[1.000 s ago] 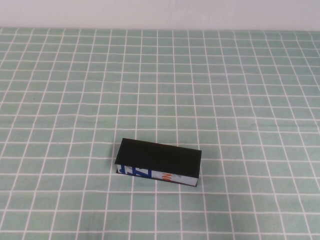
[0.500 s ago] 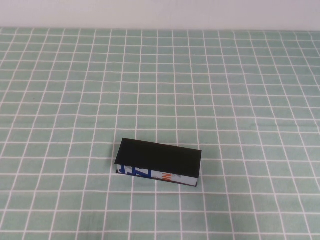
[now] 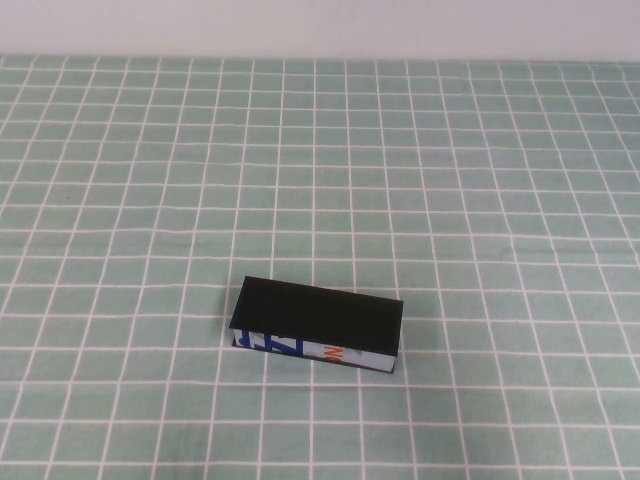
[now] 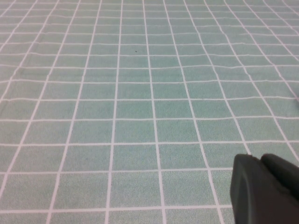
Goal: Return glasses to glasses case
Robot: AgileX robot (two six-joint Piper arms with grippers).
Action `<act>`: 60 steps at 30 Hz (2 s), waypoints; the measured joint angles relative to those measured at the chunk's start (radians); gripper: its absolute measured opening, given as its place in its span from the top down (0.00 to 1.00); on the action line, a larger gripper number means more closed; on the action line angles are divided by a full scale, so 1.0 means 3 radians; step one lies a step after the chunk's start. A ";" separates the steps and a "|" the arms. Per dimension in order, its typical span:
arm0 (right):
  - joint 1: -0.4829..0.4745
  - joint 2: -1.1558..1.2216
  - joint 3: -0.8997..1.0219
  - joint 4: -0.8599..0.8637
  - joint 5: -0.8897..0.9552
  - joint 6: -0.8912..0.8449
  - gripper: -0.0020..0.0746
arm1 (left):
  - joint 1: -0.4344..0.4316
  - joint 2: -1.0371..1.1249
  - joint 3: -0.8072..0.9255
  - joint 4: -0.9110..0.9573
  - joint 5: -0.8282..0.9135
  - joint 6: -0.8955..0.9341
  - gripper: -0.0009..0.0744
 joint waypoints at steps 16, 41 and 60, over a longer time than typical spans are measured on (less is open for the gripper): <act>-0.0427 -0.0497 0.0000 0.0000 0.0022 0.0000 0.99 | 0.0000 -0.0002 0.0000 0.0000 0.0000 0.0000 0.99; -0.1094 -0.1641 0.0751 -0.0438 0.0285 0.0000 0.99 | 0.0000 -0.0002 0.0000 0.0000 0.0000 0.0000 0.99; -0.1094 -0.1734 0.1583 -0.0288 0.0115 0.0000 0.99 | 0.0000 -0.0008 0.0000 0.0000 0.0000 0.0000 0.99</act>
